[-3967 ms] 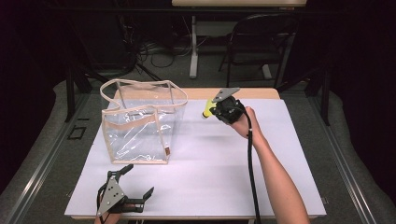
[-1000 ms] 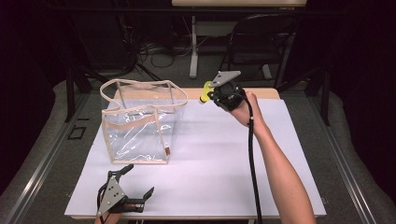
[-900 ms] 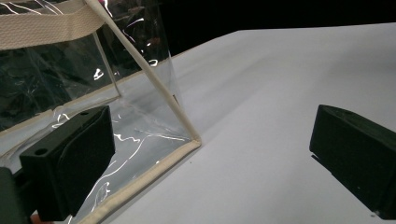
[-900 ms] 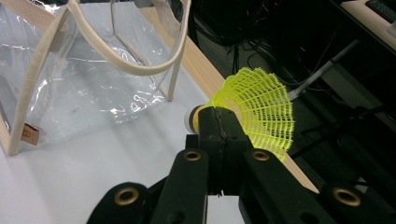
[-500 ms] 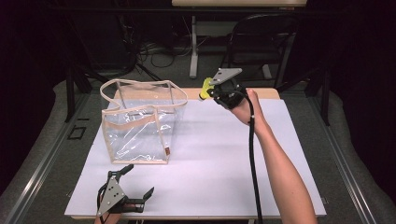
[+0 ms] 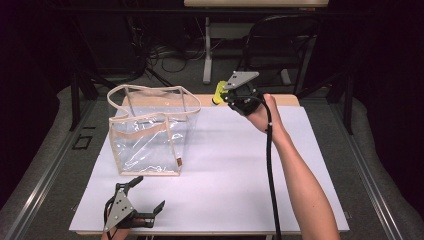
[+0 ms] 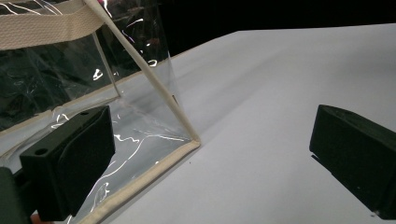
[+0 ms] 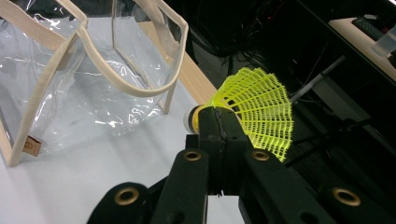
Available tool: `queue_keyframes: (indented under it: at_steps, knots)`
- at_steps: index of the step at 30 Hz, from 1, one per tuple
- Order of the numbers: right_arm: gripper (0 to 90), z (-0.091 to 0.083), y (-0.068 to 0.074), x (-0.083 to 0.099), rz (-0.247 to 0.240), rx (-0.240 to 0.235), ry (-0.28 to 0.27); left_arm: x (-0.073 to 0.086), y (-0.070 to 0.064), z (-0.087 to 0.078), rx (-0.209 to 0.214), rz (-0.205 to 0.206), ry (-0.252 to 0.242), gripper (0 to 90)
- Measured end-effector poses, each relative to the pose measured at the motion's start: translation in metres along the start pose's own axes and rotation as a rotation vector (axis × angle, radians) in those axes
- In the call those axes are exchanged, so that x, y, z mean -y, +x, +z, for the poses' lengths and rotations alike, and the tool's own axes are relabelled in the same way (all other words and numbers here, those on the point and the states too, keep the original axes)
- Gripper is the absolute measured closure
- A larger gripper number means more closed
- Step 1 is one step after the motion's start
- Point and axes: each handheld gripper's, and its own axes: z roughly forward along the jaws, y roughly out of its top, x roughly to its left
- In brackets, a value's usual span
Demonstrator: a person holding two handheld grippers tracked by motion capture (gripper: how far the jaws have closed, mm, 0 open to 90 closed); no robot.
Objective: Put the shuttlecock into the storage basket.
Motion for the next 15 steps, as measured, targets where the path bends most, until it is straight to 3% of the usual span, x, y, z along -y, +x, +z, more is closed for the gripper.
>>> queue_keyframes:
  at_steps: [15]
  knots:
    - [90.0,-0.0029,0.0035,-0.0083,-0.012,0.01,-0.028,0.0,0.0,0.0001,0.0,-0.002,-0.001,0.1]
